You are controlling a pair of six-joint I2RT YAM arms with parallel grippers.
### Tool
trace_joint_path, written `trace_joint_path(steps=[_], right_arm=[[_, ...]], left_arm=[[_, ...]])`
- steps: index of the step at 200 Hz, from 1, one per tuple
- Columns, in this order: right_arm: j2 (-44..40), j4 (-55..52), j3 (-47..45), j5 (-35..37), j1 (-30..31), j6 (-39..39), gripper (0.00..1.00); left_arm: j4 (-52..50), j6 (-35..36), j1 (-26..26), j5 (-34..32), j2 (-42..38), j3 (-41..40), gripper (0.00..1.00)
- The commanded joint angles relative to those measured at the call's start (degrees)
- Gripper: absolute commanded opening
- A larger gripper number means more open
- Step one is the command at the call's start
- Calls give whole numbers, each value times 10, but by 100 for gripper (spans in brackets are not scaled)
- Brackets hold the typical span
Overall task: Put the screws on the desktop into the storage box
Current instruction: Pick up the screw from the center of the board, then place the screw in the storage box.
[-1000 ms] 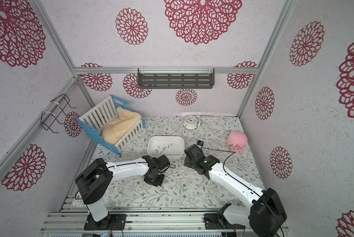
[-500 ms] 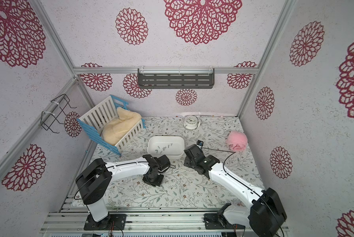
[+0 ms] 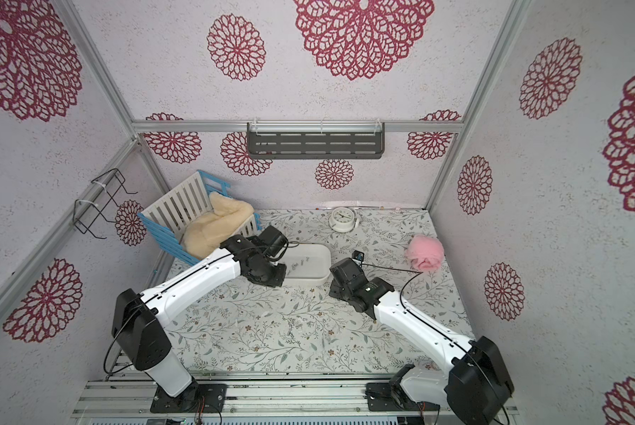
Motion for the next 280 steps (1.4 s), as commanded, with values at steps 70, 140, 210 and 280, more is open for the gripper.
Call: trace_joint_path(steps=[70, 140, 210, 280], right_arm=[[11, 15, 27, -16, -6, -8, 45], [-1, 17, 16, -21, -5, 0, 45], [-2, 26, 8, -27, -4, 7, 44], [3, 34, 3, -34, -3, 9, 45]], left_arm=[[-53, 52, 97, 22, 211, 295, 4], [-52, 43, 121, 48, 333, 366, 4], [-52, 39, 125, 50, 383, 375, 4], [-52, 37, 126, 55, 410, 366, 5]])
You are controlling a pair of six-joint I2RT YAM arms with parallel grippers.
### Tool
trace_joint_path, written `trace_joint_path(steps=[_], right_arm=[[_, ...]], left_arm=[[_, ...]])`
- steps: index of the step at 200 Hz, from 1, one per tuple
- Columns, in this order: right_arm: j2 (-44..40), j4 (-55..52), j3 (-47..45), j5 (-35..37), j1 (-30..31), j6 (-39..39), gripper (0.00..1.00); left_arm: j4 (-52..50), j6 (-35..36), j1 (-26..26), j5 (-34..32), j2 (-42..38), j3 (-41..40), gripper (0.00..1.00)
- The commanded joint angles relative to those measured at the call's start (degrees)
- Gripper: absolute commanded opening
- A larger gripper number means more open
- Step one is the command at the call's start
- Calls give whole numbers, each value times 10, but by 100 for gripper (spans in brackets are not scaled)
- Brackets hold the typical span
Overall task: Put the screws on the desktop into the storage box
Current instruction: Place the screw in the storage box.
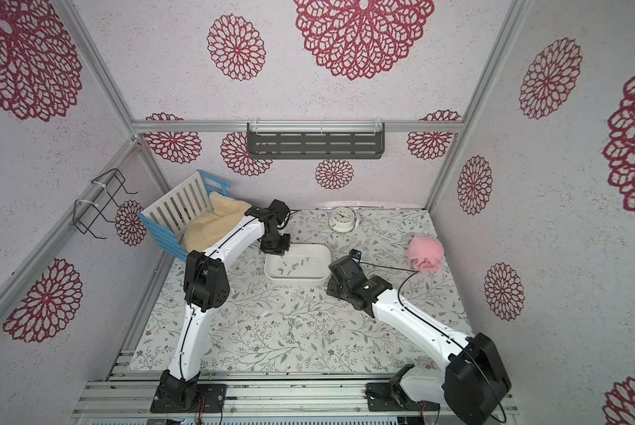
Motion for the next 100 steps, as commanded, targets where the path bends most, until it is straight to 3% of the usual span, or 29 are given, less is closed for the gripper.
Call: trace_joint_path(steps=[1, 31, 100], right_arm=[[-8, 16, -2, 0, -1, 7, 45], [-9, 15, -3, -1, 0, 7, 45], [-16, 9, -6, -1, 0, 8, 45]], left_arm=[[-4, -3, 5, 9, 22, -1, 5], [-5, -1, 6, 12, 33, -2, 9], [-4, 1, -3, -4, -47, -16, 40]])
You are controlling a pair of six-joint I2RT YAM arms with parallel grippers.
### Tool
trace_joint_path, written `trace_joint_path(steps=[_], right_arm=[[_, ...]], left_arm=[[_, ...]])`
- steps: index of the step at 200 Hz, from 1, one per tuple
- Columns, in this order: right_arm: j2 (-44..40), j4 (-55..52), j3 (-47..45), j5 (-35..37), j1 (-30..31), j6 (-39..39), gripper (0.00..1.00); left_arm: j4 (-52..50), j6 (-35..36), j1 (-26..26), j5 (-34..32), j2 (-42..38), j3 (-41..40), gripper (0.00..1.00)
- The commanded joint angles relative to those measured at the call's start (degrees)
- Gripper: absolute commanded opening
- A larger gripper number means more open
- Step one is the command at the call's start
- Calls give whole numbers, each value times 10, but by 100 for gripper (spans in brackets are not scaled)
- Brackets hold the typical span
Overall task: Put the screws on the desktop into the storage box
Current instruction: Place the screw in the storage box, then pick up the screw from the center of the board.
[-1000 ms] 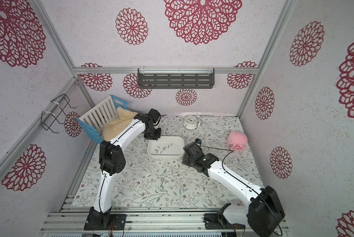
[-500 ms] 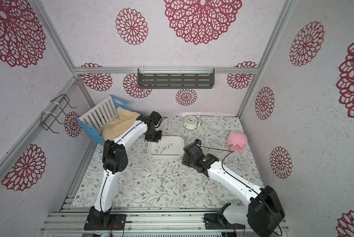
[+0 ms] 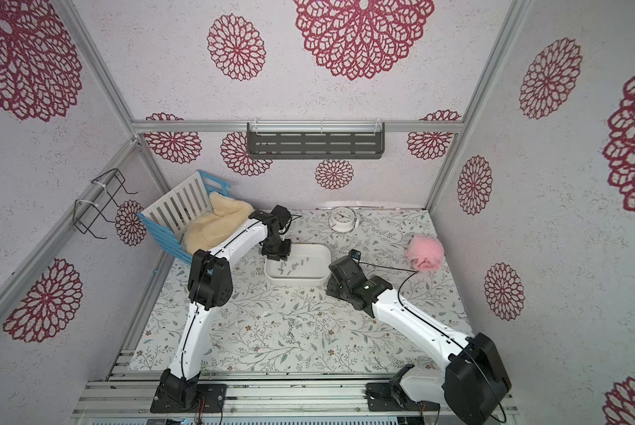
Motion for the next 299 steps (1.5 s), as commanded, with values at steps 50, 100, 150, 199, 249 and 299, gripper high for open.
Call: trace_joint_path(steps=[50, 100, 150, 199, 249, 299], right_arm=[[4, 9, -9, -16, 5, 5, 45], [40, 11, -14, -27, 25, 7, 45], [75, 6, -15, -37, 45, 9, 45], [105, 1, -11, -42, 61, 15, 45], [141, -6, -10, -54, 74, 8, 45], [161, -21, -8, -59, 84, -2, 44]], left_arm=[[47, 17, 0, -34, -248, -113, 43], [121, 14, 46, -48, -423, -329, 48], [188, 12, 102, -35, -510, -507, 49], [206, 12, 115, -16, -512, -553, 48], [208, 9, 125, 0, -506, -554, 48], [209, 7, 129, 4, -501, -554, 48]])
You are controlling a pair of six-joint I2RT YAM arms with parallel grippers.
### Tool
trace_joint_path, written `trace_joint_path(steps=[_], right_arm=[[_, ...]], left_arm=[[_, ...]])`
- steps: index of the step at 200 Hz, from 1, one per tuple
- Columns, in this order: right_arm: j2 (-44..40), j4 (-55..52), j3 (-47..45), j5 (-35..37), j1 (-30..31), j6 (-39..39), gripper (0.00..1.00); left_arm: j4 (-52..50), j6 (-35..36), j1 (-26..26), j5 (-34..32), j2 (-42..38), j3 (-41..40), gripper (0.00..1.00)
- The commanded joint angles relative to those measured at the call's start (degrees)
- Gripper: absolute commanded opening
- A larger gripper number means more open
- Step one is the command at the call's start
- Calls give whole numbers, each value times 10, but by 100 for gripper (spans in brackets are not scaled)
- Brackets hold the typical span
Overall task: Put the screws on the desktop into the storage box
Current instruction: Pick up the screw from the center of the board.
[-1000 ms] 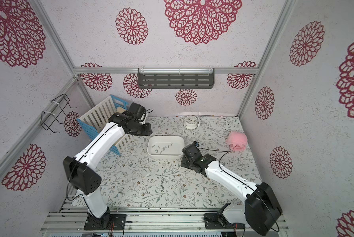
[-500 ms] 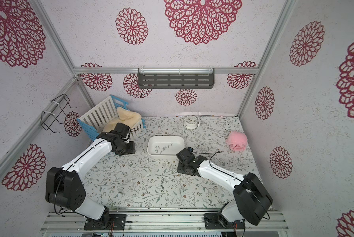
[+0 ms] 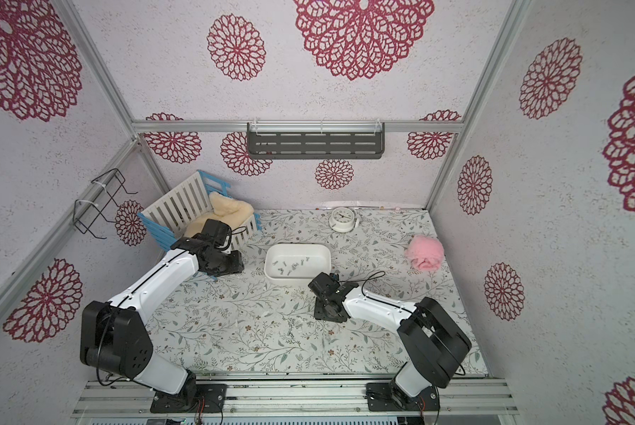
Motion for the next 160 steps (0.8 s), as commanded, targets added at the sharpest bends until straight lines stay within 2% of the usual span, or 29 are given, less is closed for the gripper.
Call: trace_joint_path(steps=[1, 51, 160], right_arm=[[-5, -13, 9, 0, 7, -5, 44], [-2, -11, 2, -1, 15, 3, 43], [20, -9, 2, 4, 22, 6, 36]], left_arm=[[11, -3, 7, 10, -1, 0, 48], [12, -9, 10, 33, 12, 3, 48], [11, -9, 11, 32, 3, 0, 48]])
